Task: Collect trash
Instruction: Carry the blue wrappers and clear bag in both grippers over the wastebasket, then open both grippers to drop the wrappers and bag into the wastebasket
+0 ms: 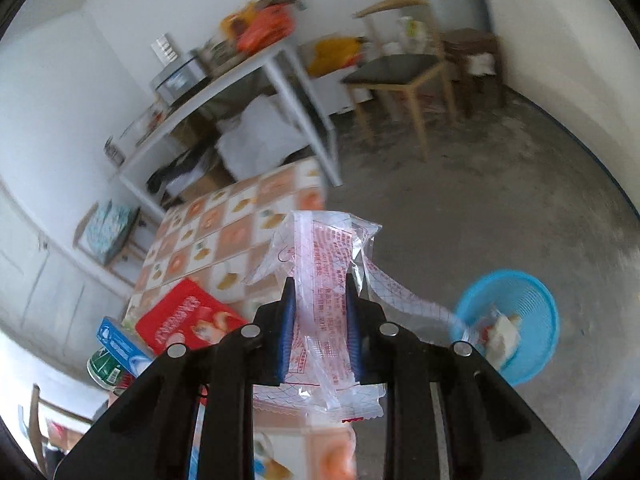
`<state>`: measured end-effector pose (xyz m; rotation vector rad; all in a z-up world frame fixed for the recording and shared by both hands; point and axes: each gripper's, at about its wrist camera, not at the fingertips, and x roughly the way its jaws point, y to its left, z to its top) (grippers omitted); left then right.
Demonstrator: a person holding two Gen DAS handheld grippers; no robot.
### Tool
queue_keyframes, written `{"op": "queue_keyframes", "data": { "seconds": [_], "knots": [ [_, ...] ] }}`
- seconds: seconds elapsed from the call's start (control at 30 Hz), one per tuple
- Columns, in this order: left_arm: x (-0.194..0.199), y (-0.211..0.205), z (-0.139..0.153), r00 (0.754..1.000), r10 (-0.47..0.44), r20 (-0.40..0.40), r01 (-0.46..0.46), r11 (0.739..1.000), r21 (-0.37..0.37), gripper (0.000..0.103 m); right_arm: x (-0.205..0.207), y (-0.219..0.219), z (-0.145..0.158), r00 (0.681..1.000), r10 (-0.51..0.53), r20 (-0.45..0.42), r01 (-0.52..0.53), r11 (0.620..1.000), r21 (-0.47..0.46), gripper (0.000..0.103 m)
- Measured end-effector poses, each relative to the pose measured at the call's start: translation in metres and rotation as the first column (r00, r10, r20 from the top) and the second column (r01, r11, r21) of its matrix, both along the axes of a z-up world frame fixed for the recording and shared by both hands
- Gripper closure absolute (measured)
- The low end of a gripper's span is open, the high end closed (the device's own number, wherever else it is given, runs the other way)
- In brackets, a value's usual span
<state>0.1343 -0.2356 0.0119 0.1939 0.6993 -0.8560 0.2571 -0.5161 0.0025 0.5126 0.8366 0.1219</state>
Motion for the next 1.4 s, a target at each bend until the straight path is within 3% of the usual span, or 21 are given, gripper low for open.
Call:
{"op": "queue_keyframes", "data": {
  "seconds": [0.1,0.17,0.27,0.33,0.53,0.83,0.93,1.0,1.17,1.27,1.4],
  "knots": [
    [0.039,-0.036,0.006,0.994,0.024,-0.104,-0.023,1.0,0.012,0.097,-0.022,-0.048,-0.033,0.995,-0.083,-0.052,0.087,0.993,0.079,0.081],
    [0.076,-0.068,0.002,0.971,0.027,-0.239,-0.026,1.0,0.009,0.097,-0.032,-0.073,-0.061,0.987,-0.13,-0.094,0.143,0.979,0.149,0.081],
    [0.12,-0.11,-0.011,0.918,0.019,-0.395,-0.022,1.0,-0.002,0.097,-0.041,-0.102,-0.104,0.971,-0.185,-0.154,0.217,0.949,0.227,0.081],
    [0.145,-0.14,-0.025,0.888,0.024,-0.459,-0.017,1.0,0.018,0.097,-0.044,-0.118,-0.134,0.957,-0.212,-0.198,0.262,0.925,0.276,0.08],
    [0.218,-0.229,-0.103,0.778,0.11,-0.619,-0.026,0.989,0.143,0.096,-0.034,-0.147,-0.213,0.912,-0.268,-0.309,0.374,0.854,0.362,0.081],
    [0.275,-0.287,-0.228,0.645,0.278,-0.712,-0.071,0.949,0.307,0.096,-0.005,-0.176,-0.298,0.862,-0.29,-0.416,0.465,0.78,0.419,0.08],
    [0.277,-0.295,-0.247,0.618,0.299,-0.727,-0.08,0.944,0.32,0.096,0.008,-0.183,-0.316,0.847,-0.299,-0.44,0.485,0.773,0.409,0.08],
    [0.283,-0.299,-0.256,0.603,0.311,-0.735,-0.099,0.943,0.318,0.091,0.015,-0.19,-0.327,0.835,-0.309,-0.456,0.503,0.764,0.405,0.08],
    [0.293,-0.304,-0.269,0.547,0.327,-0.77,-0.159,0.944,0.288,0.059,0.027,-0.207,-0.346,0.812,-0.328,-0.483,0.535,0.747,0.394,0.076],
    [0.296,-0.306,-0.275,0.517,0.32,-0.794,-0.18,0.948,0.264,0.052,0.032,-0.216,-0.355,0.801,-0.339,-0.494,0.553,0.735,0.393,0.074],
    [0.297,-0.309,-0.278,0.503,0.288,-0.815,-0.176,0.957,0.23,0.042,0.036,-0.223,-0.363,0.789,-0.351,-0.505,0.57,0.725,0.386,0.07]
  ]
}}
